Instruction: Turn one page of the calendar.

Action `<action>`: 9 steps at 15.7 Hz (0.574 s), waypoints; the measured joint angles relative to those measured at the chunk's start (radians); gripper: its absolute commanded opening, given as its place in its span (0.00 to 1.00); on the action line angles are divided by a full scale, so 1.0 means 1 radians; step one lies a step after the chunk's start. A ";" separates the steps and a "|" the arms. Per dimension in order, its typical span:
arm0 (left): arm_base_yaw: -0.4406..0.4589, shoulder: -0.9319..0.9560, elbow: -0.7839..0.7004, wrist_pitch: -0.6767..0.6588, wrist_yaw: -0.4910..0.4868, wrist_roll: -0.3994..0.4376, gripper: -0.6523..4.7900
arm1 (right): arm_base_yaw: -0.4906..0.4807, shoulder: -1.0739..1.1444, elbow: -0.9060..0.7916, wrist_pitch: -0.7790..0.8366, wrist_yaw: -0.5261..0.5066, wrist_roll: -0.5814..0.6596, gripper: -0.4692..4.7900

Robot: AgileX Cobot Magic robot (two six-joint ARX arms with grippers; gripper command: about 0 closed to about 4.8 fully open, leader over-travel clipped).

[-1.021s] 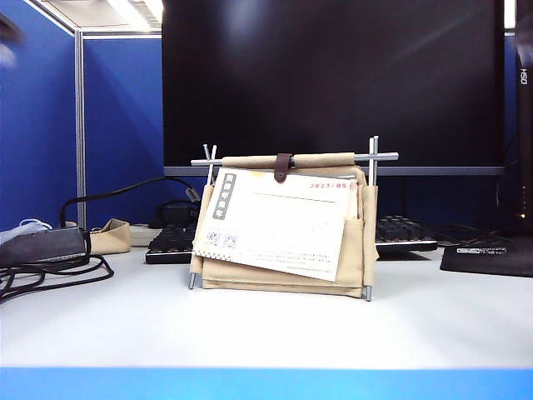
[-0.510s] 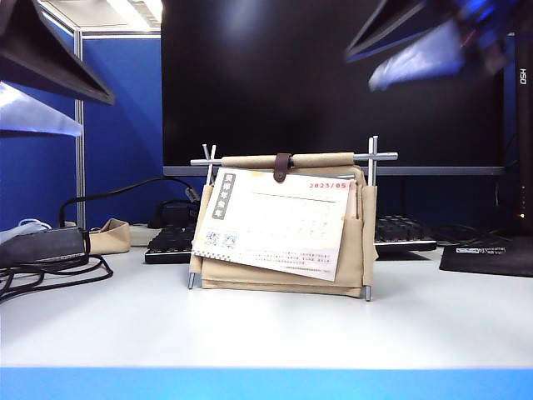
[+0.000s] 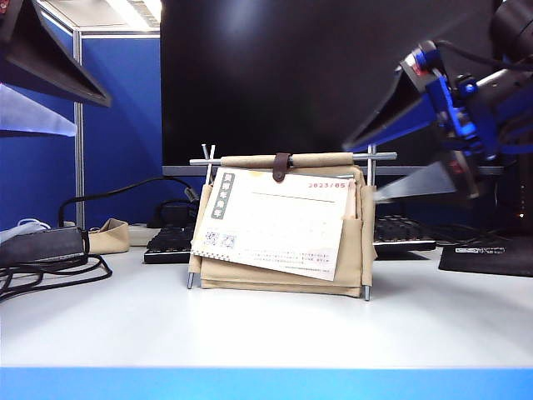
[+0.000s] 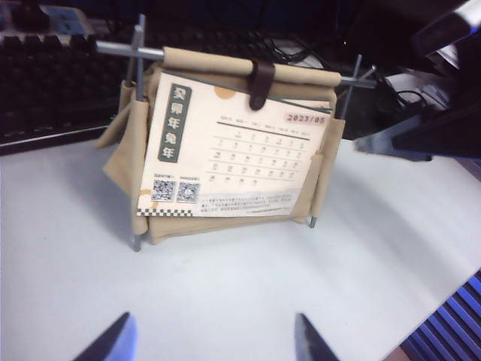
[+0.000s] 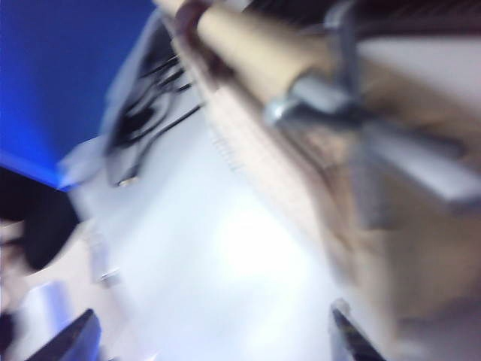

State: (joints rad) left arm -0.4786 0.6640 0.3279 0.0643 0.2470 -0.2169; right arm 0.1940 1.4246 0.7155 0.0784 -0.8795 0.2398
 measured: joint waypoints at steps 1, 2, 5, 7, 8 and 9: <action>0.000 0.001 0.000 0.000 -0.001 0.000 0.63 | 0.007 0.010 0.000 0.027 -0.027 0.014 0.83; 0.000 0.002 0.000 0.000 0.000 0.000 0.63 | 0.011 0.016 0.000 0.057 -0.035 0.025 0.83; 0.000 0.002 0.000 0.000 -0.002 0.000 0.63 | 0.008 0.041 0.000 0.156 -0.037 0.111 0.83; 0.000 0.002 0.000 0.000 -0.003 0.000 0.63 | 0.009 0.060 0.000 0.188 -0.034 0.141 0.83; 0.000 0.002 0.000 0.000 -0.003 0.000 0.63 | 0.011 0.071 0.000 0.201 -0.027 0.159 0.85; 0.000 0.002 0.000 -0.004 -0.010 0.000 0.63 | 0.040 0.073 0.000 0.201 0.043 0.168 0.89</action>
State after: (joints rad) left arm -0.4786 0.6659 0.3279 0.0601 0.2375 -0.2172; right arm 0.2344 1.4975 0.7158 0.2798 -0.8368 0.4080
